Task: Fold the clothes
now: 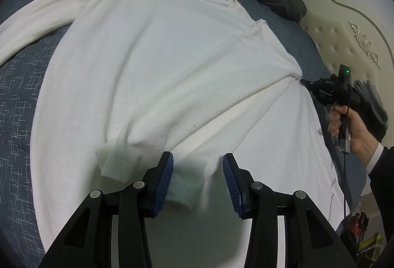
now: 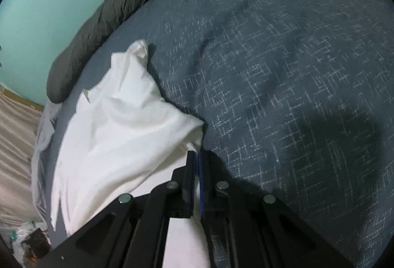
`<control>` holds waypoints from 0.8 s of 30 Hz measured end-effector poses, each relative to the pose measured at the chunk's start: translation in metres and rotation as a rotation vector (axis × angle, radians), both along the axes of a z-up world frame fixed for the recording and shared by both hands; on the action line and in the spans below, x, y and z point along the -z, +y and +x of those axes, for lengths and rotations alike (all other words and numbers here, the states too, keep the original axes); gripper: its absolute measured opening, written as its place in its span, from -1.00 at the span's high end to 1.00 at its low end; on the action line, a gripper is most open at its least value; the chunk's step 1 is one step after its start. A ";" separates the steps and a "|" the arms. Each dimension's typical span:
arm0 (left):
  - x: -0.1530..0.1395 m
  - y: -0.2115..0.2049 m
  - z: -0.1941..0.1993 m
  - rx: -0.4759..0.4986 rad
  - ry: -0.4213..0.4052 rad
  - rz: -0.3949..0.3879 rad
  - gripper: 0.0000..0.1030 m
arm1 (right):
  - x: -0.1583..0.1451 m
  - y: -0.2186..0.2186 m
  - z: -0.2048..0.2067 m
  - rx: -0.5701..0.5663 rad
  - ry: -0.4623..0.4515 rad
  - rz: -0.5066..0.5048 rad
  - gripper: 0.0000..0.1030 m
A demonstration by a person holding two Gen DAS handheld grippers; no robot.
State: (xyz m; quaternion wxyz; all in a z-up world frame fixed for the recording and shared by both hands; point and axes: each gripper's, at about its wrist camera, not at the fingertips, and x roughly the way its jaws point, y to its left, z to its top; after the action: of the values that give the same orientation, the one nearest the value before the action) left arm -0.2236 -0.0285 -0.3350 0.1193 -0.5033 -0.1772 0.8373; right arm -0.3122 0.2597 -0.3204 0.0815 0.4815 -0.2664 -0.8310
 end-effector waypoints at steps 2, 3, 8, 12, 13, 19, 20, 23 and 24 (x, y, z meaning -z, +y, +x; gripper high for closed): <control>0.000 0.000 0.000 -0.002 0.000 0.002 0.11 | -0.004 0.001 0.000 0.004 0.010 0.038 0.89; 0.000 0.001 0.000 0.000 0.001 0.000 0.11 | -0.006 0.001 0.000 0.005 0.015 0.058 0.85; 0.001 0.001 0.001 0.000 0.000 -0.001 0.11 | -0.006 -0.007 -0.007 -0.027 0.031 0.116 0.55; 0.001 0.000 0.001 0.001 0.001 -0.002 0.11 | -0.003 -0.011 -0.012 -0.022 0.054 0.141 0.53; 0.001 0.000 0.002 0.001 0.001 -0.002 0.11 | -0.004 -0.011 -0.012 -0.022 0.064 0.153 0.53; 0.002 0.000 0.003 0.004 0.001 -0.005 0.11 | -0.003 -0.019 -0.025 -0.052 0.095 0.161 0.88; 0.002 0.000 0.004 0.004 0.001 -0.006 0.11 | -0.004 -0.021 -0.026 -0.055 0.099 0.173 0.92; 0.002 0.001 0.005 0.005 0.001 -0.009 0.11 | -0.011 -0.020 -0.025 -0.039 0.132 0.168 0.95; 0.002 0.001 0.005 0.005 0.001 -0.010 0.11 | -0.013 -0.019 -0.024 -0.032 0.141 0.186 0.95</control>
State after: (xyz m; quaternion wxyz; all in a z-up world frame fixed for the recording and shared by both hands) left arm -0.2188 -0.0276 -0.3371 0.1193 -0.5038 -0.1716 0.8382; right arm -0.3358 0.2407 -0.3070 0.0682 0.4317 -0.1743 -0.8824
